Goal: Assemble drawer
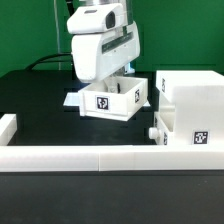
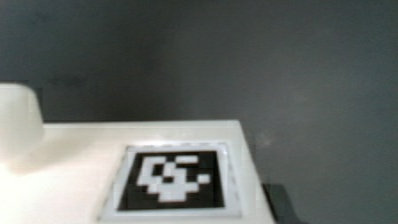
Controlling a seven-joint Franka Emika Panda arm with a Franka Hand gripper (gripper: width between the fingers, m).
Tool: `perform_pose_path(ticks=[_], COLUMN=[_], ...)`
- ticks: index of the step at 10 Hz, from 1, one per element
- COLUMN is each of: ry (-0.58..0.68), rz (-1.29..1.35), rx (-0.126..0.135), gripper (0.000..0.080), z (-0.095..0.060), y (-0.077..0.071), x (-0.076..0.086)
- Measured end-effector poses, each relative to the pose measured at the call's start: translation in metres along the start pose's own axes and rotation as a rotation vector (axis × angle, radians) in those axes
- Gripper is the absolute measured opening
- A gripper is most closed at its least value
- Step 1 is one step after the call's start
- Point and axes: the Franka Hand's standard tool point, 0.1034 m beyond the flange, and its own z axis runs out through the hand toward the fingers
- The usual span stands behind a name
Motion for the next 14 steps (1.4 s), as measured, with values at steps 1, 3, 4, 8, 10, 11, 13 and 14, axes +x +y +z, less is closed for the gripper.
perform_pose_path(ticks=[1, 3, 4, 8, 10, 11, 13, 14], ry=[-0.001, -0.017, -0.02, -0.033, -0.033, -0.03, -0.028, -0.028], rz=[-0.068, -0.225, -0.289, -0.334, -0.378, -0.381, -0.397, -0.394], rx=[0.001, 0.009, 0.013, 0.02, -0.008, -0.01, -0.043, -0.04], gripper=[0.0044, 0.0044, 0.0044, 0.0044, 0.0044, 0.0044, 0.0044, 0.0044], z=[0.0, -0.001, 0.0, 0.006, 0.004, 0.005, 0.006, 0.007], y=[0.0, 0.002, 0.006, 0.014, 0.023, 0.028, 0.039, 0.037], x=[-0.001, -0.001, -0.001, -0.002, -0.003, 0.0, 0.005, 0.003])
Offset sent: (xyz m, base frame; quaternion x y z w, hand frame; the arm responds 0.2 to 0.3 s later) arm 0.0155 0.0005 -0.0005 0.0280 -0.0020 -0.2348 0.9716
